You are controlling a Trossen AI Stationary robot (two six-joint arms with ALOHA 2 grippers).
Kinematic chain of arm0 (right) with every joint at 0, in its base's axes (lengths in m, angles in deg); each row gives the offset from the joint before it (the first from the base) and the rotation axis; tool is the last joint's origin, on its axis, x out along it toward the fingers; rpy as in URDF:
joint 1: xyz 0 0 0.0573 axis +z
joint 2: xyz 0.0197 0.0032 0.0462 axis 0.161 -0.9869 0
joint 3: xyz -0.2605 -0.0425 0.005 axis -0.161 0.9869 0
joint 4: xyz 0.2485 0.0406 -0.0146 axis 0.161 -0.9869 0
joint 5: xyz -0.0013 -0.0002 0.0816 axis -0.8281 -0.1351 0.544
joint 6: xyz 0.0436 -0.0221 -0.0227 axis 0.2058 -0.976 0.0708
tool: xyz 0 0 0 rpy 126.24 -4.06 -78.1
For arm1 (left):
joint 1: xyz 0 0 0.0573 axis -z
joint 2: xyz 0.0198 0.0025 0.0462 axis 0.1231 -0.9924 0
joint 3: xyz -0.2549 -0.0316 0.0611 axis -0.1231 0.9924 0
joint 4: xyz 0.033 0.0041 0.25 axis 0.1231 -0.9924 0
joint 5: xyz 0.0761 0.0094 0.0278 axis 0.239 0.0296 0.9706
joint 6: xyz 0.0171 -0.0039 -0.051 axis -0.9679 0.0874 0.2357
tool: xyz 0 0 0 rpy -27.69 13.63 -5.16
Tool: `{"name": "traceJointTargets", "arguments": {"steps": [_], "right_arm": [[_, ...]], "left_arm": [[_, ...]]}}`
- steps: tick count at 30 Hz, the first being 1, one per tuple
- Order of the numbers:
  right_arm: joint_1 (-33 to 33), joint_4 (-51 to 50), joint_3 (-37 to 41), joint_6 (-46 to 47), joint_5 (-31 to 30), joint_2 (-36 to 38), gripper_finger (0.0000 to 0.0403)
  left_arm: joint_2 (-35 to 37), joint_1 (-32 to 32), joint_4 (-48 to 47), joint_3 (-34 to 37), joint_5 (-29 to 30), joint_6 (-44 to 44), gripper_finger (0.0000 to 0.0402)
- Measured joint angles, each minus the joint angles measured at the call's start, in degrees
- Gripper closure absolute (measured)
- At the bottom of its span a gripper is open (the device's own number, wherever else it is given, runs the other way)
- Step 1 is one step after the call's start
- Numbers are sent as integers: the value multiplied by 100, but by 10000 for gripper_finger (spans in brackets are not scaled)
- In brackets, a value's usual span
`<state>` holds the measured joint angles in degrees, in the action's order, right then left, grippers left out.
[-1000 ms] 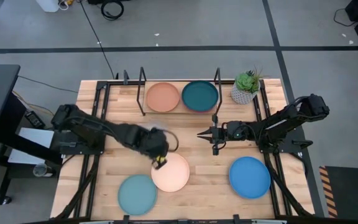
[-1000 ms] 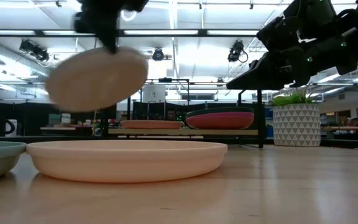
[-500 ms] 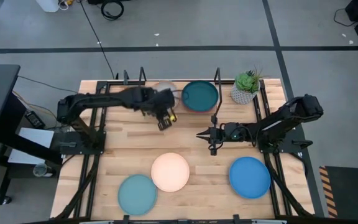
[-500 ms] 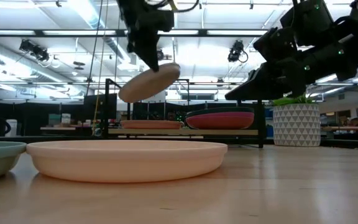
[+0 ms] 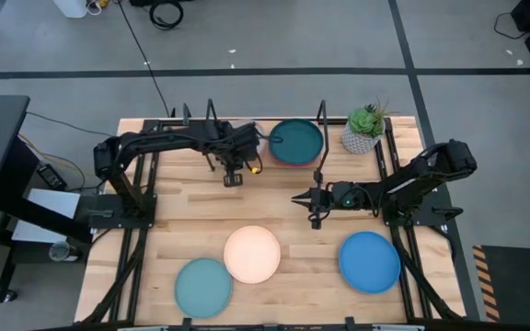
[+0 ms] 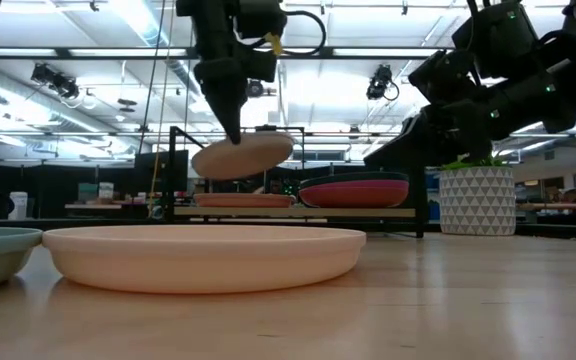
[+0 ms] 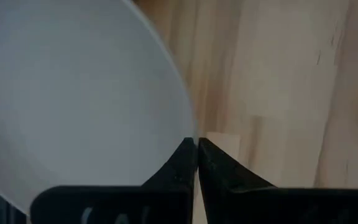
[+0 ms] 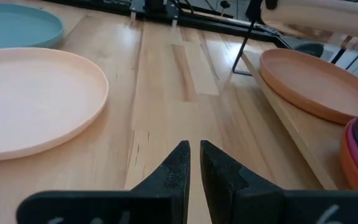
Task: Place and stack plates onto a shelf
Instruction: Stack the grey plate on top of the brown plate on the shelf, then stack the white plate on top of the gray plate on the shelf
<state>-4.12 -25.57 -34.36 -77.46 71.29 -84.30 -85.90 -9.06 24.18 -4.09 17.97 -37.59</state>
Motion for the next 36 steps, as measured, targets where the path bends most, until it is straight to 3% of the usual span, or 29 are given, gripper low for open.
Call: {"name": "traceJointTargets", "arguments": {"steps": [14, 18, 22, 28, 31, 36], "right_arm": [[15, -35, 28, 201, 2, 22, 360], [21, -45, 28, 204, 32, 24, 360], [81, -59, 28, 186, 42, 26, 360], [111, -62, 28, 66, 15, 26, 360], [111, -61, 28, 64, 7, 26, 360], [111, -63, 28, 55, 0, 26, 360]], "left_arm": [[-27, -84, 190, 516, 147, -448, 373], [-27, -80, 454, 516, 467, -675, 367], [-27, -79, 686, 516, 907, -794, 338], [-24, -39, 541, 516, 900, -631, 293], [-17, 77, 392, 514, 455, -190, 286], [30, 522, 286, 505, -1635, 1318, 288]]}}
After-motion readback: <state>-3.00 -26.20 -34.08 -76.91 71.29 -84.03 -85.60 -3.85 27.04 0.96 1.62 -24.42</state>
